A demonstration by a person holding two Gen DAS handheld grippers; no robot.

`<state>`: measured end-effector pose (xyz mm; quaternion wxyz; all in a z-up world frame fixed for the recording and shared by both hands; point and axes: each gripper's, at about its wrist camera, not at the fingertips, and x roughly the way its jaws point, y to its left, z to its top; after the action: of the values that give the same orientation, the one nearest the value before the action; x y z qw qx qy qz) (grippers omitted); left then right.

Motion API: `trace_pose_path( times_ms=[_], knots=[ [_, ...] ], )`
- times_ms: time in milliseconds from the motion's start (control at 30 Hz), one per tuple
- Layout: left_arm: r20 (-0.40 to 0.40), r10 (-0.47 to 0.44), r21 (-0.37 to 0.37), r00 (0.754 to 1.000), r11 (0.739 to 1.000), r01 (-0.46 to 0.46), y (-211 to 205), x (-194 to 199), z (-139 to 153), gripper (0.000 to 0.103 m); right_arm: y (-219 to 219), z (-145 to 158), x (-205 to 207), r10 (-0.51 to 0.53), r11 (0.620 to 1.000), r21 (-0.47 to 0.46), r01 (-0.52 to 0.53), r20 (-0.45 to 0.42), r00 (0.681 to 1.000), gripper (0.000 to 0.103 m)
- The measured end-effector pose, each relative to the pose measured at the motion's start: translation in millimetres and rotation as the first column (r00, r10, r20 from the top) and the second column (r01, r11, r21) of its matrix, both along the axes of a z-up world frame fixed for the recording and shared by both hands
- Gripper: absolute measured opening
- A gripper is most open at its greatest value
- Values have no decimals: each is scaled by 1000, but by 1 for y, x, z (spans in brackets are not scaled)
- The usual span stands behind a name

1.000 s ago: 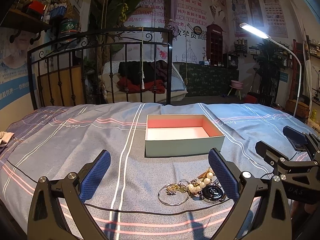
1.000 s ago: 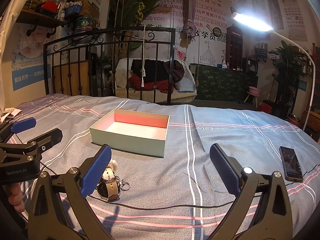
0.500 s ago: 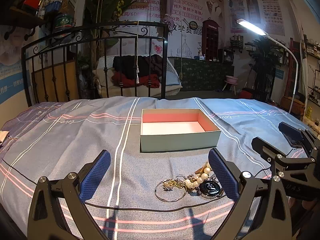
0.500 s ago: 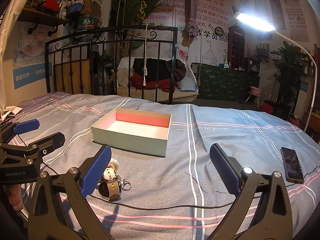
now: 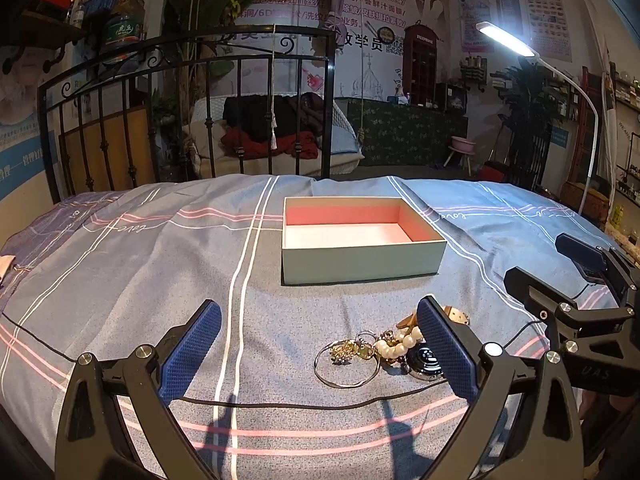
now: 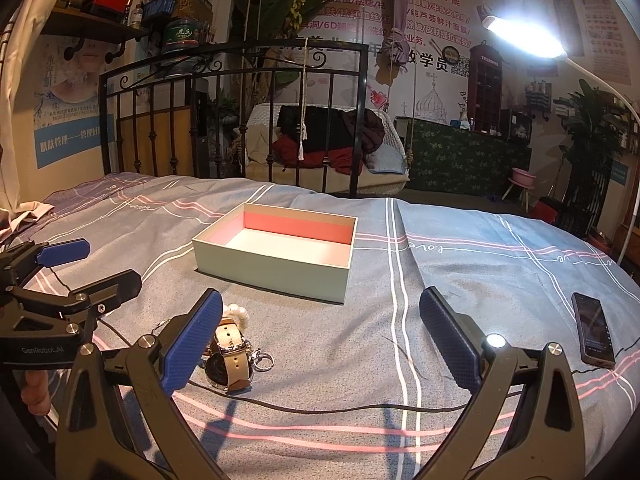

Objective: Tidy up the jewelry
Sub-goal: 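Grasp the beige-strap watch with the right tool while the left tool grasps the gold bangle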

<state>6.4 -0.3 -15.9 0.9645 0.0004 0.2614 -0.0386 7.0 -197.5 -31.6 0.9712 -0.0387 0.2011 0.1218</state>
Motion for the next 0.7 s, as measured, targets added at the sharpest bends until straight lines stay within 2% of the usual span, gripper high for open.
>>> trace_pose_path(
  times_ms=[133, 333, 533, 567, 633, 700],
  knots=[
    [-78, -10, 10, 997, 1000, 11, 6, 2, -12, 96, 3, -8, 0, 57, 998, 0, -57, -55, 997, 97],
    [-198, -44, 15, 979, 999, 48, 8, 12, -33, 96, 8, -24, 7, 99, 995, 1, -100, -132, 986, 97],
    [-280, -92, 75, 955, 990, 117, -6, 37, -49, 96, 17, -39, 17, 128, 992, -1, -130, -190, 974, 97],
    [-295, -98, 88, 950, 988, 129, -9, 42, -52, 96, 19, -41, 18, 131, 991, -4, -134, -198, 971, 95],
    [-333, -120, 96, 935, 983, 160, -13, 53, -59, 96, 22, -46, 22, 148, 988, -3, -152, -223, 964, 85],
    [-363, -148, 60, 920, 981, 182, -12, 62, -64, 96, 24, -50, 27, 155, 987, -8, -161, -243, 958, 78]
  ],
)
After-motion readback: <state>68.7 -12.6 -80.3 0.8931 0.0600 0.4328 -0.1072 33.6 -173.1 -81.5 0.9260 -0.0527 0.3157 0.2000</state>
